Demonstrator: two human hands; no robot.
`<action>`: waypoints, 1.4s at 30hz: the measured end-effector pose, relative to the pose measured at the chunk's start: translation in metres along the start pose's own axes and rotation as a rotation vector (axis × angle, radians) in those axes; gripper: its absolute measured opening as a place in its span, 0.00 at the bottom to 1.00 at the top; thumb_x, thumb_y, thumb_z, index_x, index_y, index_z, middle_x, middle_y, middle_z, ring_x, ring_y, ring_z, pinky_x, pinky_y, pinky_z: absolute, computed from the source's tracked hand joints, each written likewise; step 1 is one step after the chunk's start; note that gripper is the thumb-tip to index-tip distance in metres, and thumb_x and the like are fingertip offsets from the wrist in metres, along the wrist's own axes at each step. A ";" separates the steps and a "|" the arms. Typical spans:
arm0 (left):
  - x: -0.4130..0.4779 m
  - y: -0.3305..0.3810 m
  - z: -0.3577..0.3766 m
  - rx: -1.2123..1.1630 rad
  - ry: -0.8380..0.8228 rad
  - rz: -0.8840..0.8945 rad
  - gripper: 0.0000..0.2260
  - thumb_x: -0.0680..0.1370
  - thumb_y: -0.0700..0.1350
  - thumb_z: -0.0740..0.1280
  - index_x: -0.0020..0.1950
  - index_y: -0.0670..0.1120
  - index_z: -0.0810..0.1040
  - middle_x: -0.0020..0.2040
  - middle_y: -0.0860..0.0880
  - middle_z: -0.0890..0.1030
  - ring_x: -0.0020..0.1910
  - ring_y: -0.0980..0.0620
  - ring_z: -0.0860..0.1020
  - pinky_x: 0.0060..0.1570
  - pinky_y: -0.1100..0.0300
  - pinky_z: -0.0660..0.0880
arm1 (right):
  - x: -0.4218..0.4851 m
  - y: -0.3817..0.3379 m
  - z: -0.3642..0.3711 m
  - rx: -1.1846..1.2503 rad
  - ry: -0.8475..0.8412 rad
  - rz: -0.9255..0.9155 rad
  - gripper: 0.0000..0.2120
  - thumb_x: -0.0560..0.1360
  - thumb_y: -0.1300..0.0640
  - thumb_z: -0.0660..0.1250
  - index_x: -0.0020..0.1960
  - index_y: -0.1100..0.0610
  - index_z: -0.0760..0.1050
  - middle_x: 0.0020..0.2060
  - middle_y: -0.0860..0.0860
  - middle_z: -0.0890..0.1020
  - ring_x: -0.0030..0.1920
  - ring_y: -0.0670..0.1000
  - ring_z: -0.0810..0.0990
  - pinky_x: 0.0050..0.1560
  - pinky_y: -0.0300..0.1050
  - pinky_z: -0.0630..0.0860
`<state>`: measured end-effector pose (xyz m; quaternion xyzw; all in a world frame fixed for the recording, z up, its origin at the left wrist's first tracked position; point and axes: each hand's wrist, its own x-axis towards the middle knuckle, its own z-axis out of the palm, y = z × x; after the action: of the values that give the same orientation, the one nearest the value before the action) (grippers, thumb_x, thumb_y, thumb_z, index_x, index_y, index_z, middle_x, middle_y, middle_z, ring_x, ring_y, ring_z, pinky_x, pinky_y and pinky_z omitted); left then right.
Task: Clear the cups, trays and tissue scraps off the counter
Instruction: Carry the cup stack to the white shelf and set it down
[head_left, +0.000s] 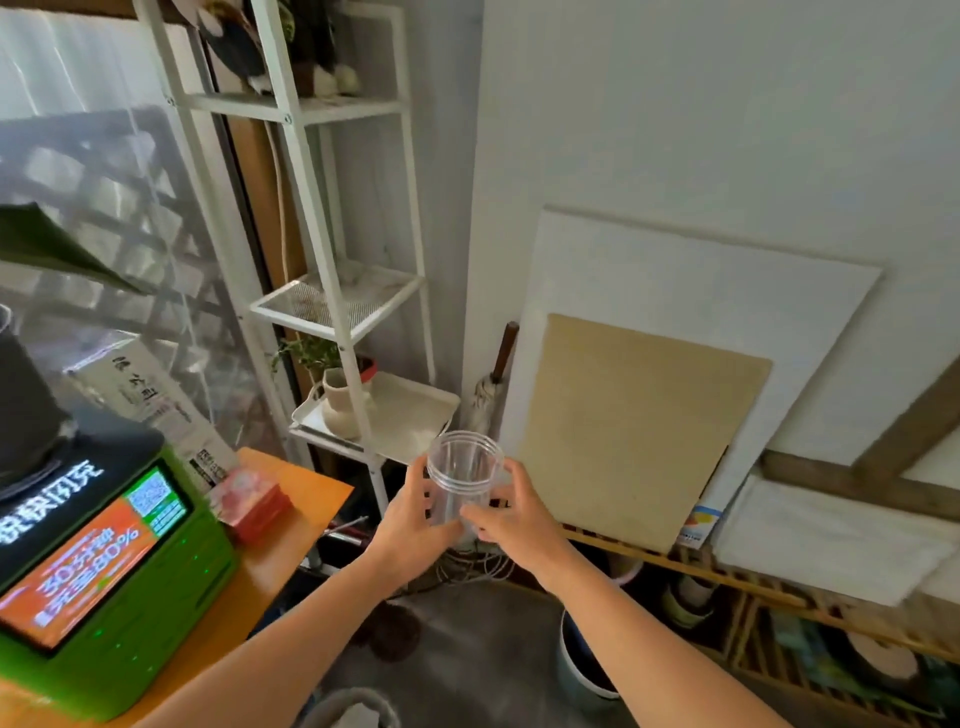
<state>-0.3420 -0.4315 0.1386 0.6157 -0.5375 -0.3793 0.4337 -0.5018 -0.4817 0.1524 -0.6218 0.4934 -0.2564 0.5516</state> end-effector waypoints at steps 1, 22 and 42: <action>0.010 -0.002 -0.003 0.009 0.004 -0.008 0.34 0.67 0.52 0.75 0.68 0.62 0.61 0.51 0.62 0.82 0.52 0.65 0.80 0.47 0.64 0.77 | 0.012 -0.001 0.000 0.011 -0.007 0.002 0.27 0.68 0.48 0.75 0.52 0.25 0.63 0.57 0.47 0.79 0.55 0.51 0.83 0.56 0.54 0.82; 0.270 -0.045 0.008 -0.019 0.177 -0.233 0.38 0.69 0.50 0.75 0.71 0.62 0.57 0.55 0.62 0.76 0.52 0.65 0.78 0.47 0.66 0.78 | 0.308 0.001 -0.065 -0.084 -0.229 0.089 0.31 0.63 0.40 0.75 0.46 0.13 0.56 0.54 0.37 0.75 0.53 0.43 0.79 0.46 0.41 0.80; 0.415 -0.247 -0.005 0.049 0.605 -0.478 0.34 0.74 0.34 0.71 0.74 0.55 0.62 0.63 0.54 0.77 0.60 0.55 0.77 0.50 0.75 0.73 | 0.537 0.117 0.051 -0.195 -0.370 -0.014 0.39 0.70 0.54 0.78 0.74 0.45 0.60 0.61 0.43 0.74 0.60 0.43 0.76 0.52 0.29 0.71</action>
<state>-0.1994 -0.8308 -0.0925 0.8178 -0.2355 -0.2581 0.4572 -0.2919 -0.9296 -0.0918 -0.7119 0.4018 -0.0927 0.5684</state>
